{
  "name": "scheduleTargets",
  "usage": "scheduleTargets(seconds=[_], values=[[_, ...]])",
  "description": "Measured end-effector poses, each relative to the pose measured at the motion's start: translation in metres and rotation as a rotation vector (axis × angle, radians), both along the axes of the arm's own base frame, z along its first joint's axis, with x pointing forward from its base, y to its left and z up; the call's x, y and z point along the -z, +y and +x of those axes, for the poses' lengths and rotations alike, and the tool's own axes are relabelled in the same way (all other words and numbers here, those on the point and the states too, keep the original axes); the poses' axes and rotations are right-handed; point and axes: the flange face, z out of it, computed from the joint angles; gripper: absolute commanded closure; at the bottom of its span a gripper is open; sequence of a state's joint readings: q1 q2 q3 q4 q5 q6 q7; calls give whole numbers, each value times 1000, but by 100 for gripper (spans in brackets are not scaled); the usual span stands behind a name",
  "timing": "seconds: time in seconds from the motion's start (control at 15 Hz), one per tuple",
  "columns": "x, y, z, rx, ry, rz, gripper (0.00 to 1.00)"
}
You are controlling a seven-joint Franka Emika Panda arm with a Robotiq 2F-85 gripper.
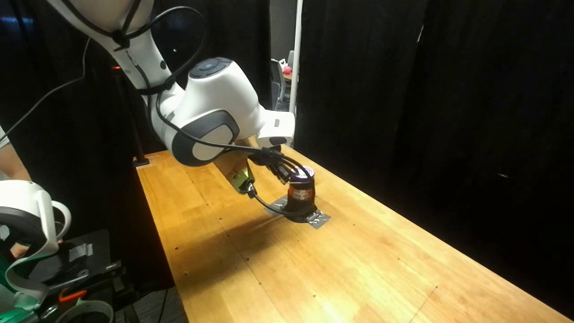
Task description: Put the rubber band around the jar.
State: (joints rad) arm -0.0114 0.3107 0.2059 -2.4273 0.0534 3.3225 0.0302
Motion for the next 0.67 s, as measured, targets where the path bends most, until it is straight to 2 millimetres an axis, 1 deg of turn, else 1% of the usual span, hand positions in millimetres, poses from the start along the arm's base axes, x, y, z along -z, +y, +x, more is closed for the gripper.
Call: scheduleTargets(seconds=[0.07, 0.27, 0.67], values=[[1, -2, -4, 2, -25, 6, 87], [5, -10, -14, 3, -79, 9, 89], [9, -22, -32, -23, -149, 3, 88]])
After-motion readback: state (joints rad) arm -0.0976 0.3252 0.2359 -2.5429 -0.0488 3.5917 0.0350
